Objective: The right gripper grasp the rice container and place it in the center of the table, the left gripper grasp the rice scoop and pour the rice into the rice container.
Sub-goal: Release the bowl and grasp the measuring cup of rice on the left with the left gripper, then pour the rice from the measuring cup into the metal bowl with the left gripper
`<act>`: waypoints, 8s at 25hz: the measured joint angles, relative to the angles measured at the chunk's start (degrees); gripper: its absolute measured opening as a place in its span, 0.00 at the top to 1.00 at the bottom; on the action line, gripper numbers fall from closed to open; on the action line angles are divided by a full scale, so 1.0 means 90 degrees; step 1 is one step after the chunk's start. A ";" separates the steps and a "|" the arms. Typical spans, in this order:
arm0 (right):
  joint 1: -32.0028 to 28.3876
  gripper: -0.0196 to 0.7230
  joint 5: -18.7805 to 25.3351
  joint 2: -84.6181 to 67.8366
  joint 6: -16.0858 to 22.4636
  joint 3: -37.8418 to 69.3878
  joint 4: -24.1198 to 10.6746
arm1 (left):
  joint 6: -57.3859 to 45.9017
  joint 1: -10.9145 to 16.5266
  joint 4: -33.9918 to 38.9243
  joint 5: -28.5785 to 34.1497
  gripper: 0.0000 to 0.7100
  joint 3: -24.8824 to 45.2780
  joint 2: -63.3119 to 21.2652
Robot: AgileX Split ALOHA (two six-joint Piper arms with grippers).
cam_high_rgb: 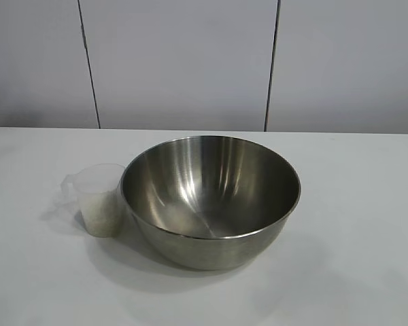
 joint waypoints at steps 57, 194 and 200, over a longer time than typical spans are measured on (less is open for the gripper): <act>0.0000 0.21 -0.0017 0.0000 0.0000 0.0000 0.0000 | -0.2470 0.0540 0.2050 -0.3637 0.08 0.0129 0.5496; 0.0000 0.21 -0.0019 0.0000 0.0000 0.0000 0.0000 | 1.0137 -0.1684 0.7077 0.0874 0.99 -0.3165 0.3565; 0.0000 0.21 -0.0019 0.0000 0.0000 0.0000 0.0000 | 0.9783 -0.1686 0.7000 0.0962 0.99 -0.3165 0.3565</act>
